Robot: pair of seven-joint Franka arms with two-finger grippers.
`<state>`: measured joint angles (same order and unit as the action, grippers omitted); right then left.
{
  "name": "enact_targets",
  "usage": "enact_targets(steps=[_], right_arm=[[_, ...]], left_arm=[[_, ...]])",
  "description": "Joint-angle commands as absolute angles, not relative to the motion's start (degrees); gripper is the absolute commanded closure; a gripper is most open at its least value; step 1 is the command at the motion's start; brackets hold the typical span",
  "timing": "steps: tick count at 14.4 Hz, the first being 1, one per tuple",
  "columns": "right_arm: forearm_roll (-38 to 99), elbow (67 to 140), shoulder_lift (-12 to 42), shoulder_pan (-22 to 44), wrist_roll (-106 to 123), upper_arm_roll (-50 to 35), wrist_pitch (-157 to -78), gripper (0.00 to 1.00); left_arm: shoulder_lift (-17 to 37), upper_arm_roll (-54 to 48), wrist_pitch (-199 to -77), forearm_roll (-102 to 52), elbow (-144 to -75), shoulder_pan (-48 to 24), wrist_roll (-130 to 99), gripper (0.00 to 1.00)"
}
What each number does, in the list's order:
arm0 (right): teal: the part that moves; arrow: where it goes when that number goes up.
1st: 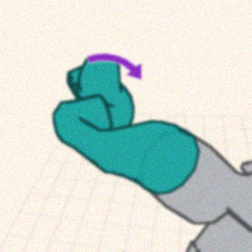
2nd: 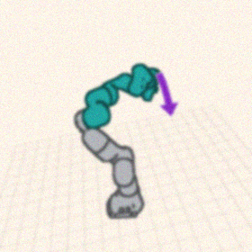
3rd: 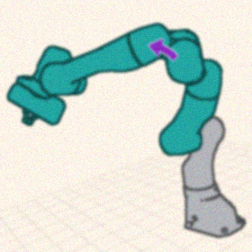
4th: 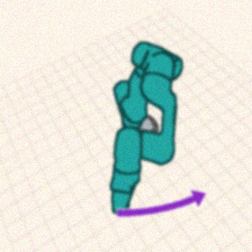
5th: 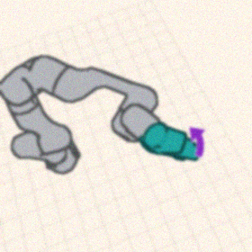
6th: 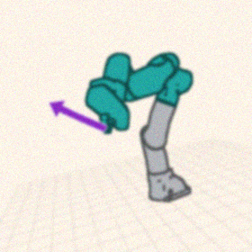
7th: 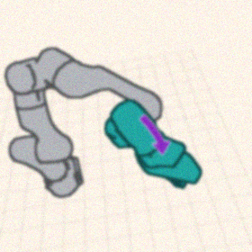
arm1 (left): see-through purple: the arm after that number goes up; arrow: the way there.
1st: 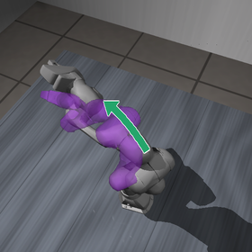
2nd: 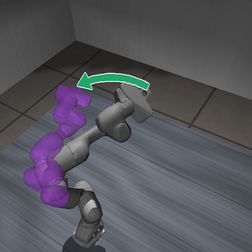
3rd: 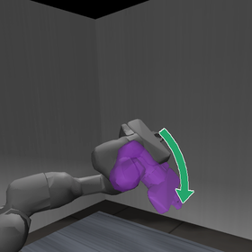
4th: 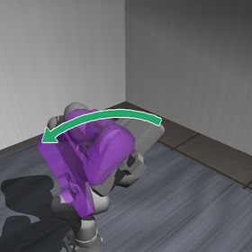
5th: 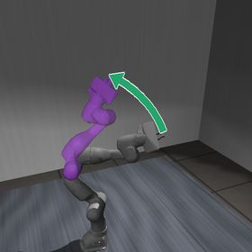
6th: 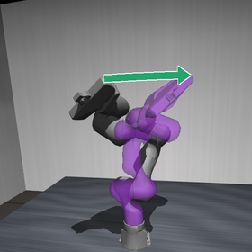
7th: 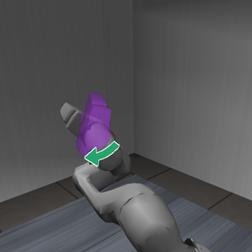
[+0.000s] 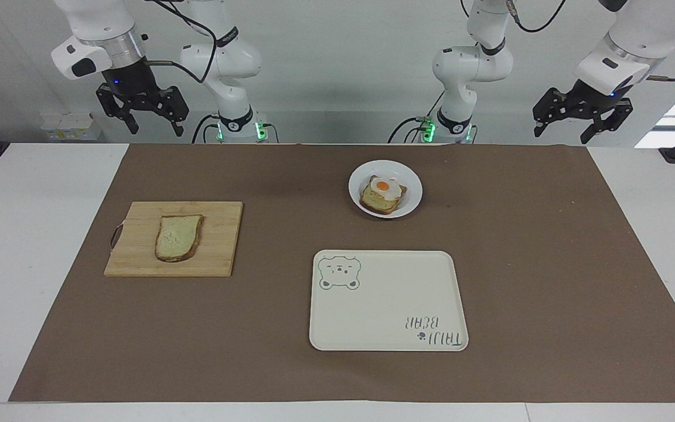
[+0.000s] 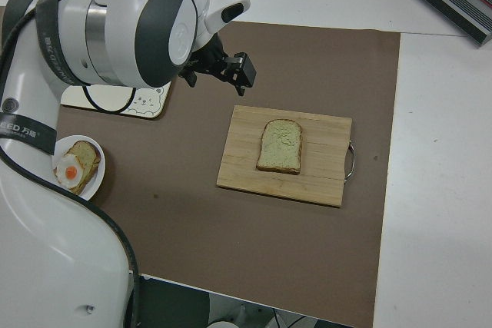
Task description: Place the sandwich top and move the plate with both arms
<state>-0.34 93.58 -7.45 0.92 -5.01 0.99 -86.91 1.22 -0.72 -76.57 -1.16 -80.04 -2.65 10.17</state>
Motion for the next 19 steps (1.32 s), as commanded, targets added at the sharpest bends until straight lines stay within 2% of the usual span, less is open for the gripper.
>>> enact_targets(steps=[1,19], right_arm=[[-0.88,93.87,-7.91,0.00,-4.04,0.79,-86.13,0.00],[-0.79,93.87,-7.91,0.09,-4.04,0.97,-86.22,0.00]], left_arm=[[-0.35,-0.35,-76.29,-1.14,-81.83,-3.34,9.49,0.00],[-0.88,-1.14,-76.11,-1.41,-82.53,-3.52,10.20,0.00]])
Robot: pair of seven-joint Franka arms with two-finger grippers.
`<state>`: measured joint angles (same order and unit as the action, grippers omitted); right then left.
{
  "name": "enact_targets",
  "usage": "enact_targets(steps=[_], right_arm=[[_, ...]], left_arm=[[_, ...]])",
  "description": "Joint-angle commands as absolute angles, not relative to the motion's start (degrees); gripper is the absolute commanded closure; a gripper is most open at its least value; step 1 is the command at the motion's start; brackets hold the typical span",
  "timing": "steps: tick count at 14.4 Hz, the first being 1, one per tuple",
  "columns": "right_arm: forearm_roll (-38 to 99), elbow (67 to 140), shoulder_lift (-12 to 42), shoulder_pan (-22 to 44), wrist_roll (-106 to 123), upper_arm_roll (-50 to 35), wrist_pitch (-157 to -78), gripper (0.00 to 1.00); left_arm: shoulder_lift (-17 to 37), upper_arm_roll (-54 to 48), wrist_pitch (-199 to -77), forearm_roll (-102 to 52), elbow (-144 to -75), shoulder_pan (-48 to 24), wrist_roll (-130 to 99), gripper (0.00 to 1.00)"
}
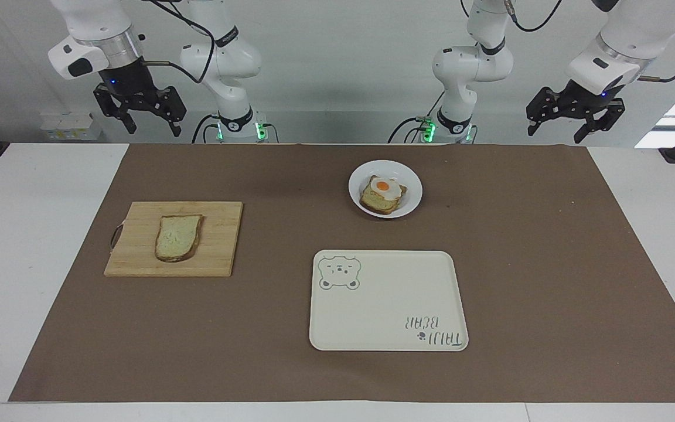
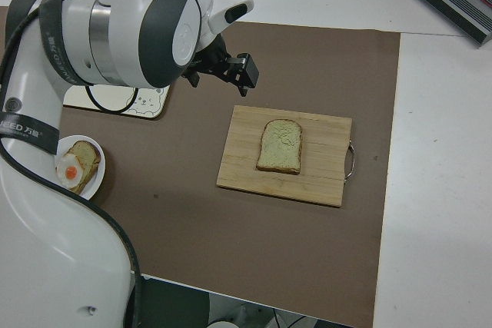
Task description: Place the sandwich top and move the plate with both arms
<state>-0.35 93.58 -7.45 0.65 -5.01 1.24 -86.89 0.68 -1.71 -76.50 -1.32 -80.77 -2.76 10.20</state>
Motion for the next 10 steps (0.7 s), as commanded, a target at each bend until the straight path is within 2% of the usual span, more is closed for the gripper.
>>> enact_targets(steps=[1,10], right_arm=[[-0.79,93.78,-7.91,0.09,-4.04,0.97,-86.22,0.00],[-0.79,94.22,-8.09,-0.09,-3.96,1.23,-86.13,0.00]], left_arm=[[-0.88,-1.14,-76.11,-1.41,-82.53,-3.60,10.20,0.00],[-0.88,-1.14,-76.20,-1.41,-82.53,-3.60,10.20,0.00]])
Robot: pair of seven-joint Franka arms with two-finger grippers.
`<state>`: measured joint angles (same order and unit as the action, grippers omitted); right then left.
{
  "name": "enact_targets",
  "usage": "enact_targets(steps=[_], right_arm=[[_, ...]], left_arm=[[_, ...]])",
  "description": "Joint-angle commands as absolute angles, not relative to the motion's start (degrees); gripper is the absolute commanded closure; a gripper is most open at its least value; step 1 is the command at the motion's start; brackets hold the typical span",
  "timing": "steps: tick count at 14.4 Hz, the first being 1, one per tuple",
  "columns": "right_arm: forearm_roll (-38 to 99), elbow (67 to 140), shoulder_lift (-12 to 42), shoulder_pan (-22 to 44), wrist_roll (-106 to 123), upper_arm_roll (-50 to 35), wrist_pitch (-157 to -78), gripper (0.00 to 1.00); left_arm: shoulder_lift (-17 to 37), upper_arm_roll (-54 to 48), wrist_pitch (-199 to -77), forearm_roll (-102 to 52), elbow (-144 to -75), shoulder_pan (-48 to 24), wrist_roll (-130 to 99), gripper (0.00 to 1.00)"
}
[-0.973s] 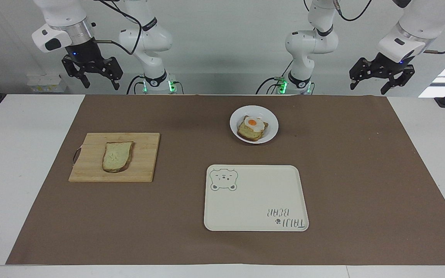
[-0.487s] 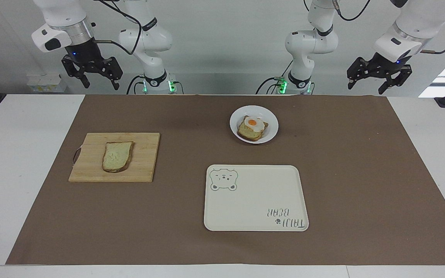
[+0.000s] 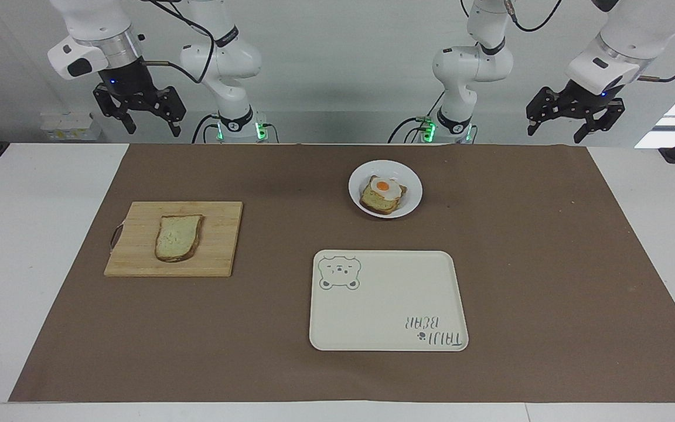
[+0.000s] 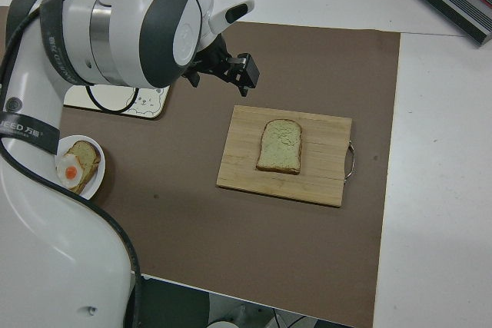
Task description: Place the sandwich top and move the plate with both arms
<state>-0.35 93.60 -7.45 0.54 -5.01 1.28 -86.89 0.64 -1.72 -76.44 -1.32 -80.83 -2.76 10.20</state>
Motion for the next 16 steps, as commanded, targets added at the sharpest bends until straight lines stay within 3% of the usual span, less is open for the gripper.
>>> enact_targets(steps=[1,6,8,16], right_arm=[[-0.79,94.48,-8.35,-0.09,-3.96,1.23,-86.39,0.00],[-0.88,97.28,-8.26,-4.21,-2.21,1.23,-87.45,0.00],[-0.79,99.65,-8.09,-4.31,-1.50,1.23,-93.22,0.00],[-0.79,105.55,-3.88,-6.59,12.46,1.32,-102.65,0.00]], left_arm=[[-0.79,-1.14,-76.20,-1.41,-82.53,-3.60,10.20,0.00],[-0.79,-1.14,-76.20,-1.49,-82.53,-3.60,10.19,0.00],[-0.88,-1.14,-76.20,-1.49,-82.53,-3.60,10.20,0.00],[-0.88,-1.14,-76.03,-1.49,-82.53,-3.60,10.11,0.00]])
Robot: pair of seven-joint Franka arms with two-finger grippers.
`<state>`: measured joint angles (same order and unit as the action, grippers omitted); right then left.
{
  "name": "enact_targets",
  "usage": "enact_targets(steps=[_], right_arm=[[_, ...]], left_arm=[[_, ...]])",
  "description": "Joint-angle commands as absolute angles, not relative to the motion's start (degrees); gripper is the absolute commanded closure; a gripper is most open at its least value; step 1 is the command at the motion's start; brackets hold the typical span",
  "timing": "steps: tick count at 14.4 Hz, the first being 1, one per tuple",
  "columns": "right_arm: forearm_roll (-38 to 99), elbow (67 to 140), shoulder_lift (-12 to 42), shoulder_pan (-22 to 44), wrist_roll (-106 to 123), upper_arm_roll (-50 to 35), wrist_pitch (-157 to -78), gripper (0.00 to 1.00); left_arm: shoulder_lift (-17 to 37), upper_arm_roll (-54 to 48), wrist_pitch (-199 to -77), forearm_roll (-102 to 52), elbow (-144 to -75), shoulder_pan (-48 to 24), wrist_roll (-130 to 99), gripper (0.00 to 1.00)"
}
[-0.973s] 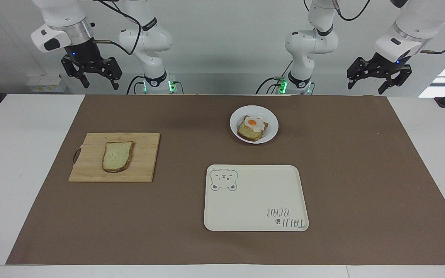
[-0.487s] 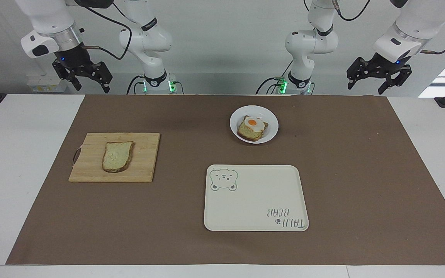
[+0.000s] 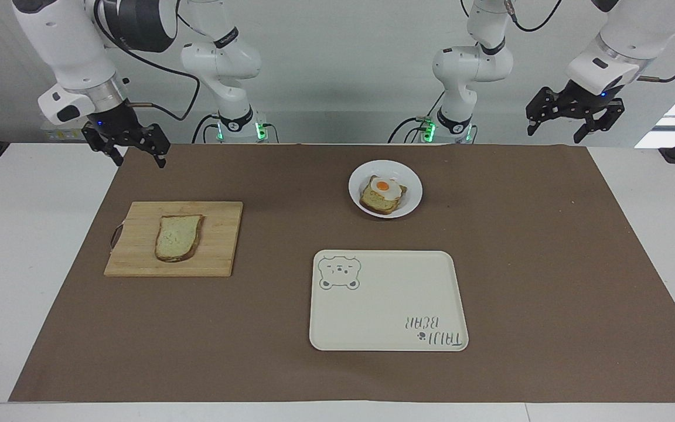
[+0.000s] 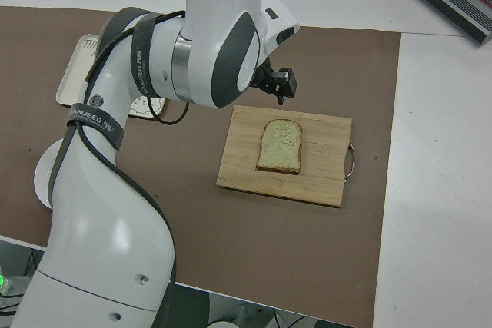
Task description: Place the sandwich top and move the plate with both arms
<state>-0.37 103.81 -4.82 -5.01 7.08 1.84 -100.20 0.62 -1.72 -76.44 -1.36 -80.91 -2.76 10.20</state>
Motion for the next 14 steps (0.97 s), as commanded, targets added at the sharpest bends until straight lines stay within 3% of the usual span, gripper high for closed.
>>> enact_targets(steps=[1,5,7,10,14], right_arm=[[-0.88,105.56,-3.26,-6.77,13.70,1.32,-103.18,0.00],[-0.79,105.64,0.86,-10.53,16.51,1.23,-104.59,0.00],[-0.79,107.74,4.38,-11.42,18.71,1.23,-109.39,0.00],[-0.79,113.37,5.36,-11.34,18.90,1.23,-116.53,0.00],[-0.18,114.95,8.79,-11.78,19.07,1.23,-119.09,0.00]], left_arm=[[-0.88,-1.14,-76.03,-1.49,-82.53,-3.60,10.11,0.00],[-1.05,-1.23,-75.76,-1.49,-82.88,-3.69,9.76,0.00],[-1.67,-1.23,-75.85,-1.49,-83.84,-4.30,9.67,0.00],[-2.11,-1.23,-75.68,-1.49,-84.20,-4.31,9.67,0.00],[-2.46,-1.23,-76.03,-1.49,-84.81,-4.57,9.84,0.00]])
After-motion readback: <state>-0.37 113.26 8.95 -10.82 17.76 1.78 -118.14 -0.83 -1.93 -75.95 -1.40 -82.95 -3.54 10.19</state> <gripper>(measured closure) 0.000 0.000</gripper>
